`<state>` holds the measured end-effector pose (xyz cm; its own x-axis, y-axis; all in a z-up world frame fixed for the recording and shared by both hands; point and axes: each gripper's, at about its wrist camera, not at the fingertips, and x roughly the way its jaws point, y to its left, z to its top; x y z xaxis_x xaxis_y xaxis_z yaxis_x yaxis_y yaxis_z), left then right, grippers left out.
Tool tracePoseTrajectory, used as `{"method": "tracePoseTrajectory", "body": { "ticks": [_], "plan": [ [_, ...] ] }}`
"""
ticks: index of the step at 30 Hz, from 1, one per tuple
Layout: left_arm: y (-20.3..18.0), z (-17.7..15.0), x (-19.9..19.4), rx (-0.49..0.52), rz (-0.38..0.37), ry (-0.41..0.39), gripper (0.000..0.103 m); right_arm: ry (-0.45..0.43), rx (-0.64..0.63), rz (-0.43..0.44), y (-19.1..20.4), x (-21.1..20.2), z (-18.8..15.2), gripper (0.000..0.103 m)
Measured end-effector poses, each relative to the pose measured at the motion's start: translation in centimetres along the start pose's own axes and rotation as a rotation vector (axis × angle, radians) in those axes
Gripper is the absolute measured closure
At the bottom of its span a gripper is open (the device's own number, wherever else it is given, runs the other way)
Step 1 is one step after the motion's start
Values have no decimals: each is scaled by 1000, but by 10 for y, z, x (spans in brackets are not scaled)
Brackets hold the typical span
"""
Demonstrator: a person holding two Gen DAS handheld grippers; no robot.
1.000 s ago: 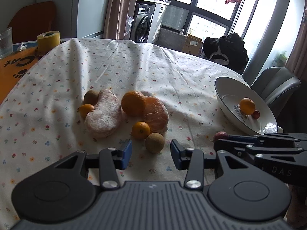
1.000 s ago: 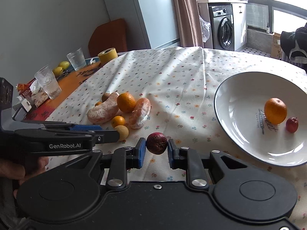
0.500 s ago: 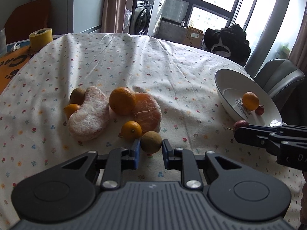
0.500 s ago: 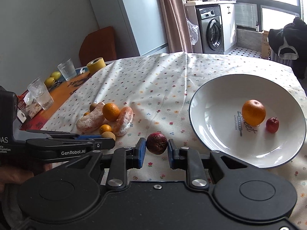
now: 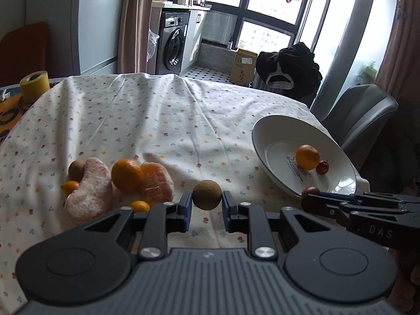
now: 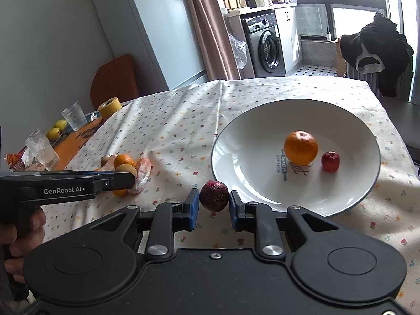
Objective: Organize fruits
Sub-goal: 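Carry the plum and kiwi into the white bowl and open both grippers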
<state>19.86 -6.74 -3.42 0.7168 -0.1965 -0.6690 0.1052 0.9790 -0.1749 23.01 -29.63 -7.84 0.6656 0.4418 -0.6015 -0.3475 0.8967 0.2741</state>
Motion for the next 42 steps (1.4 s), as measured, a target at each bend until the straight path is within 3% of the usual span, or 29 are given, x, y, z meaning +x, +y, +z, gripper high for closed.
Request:
{"method": "tracePoseTrajectory", "body": {
  "ticks": [18,22,31,35,38,42],
  "plan": [
    [-71,19,31,129,-130,-10,81,-84,106,-124,-61,-18,-2,80],
    [-79,22,42,137,-138,1,81,-106,122,-139,-66,-23,-4,74],
    [-91,20,57,172,-163,30,81,-153,146,-181,-72,-42,-10,73],
    [-91,20,60,173,-175,40,80,-187,185,-171,-73,-51,-17,68],
    [-87,22,55,167,-159,29,77,-201,234,-115,-74,-54,-19,64],
    [-75,23,44,149,-147,29,74,-204,194,-135,-62,-51,-18,57]
  ]
}}
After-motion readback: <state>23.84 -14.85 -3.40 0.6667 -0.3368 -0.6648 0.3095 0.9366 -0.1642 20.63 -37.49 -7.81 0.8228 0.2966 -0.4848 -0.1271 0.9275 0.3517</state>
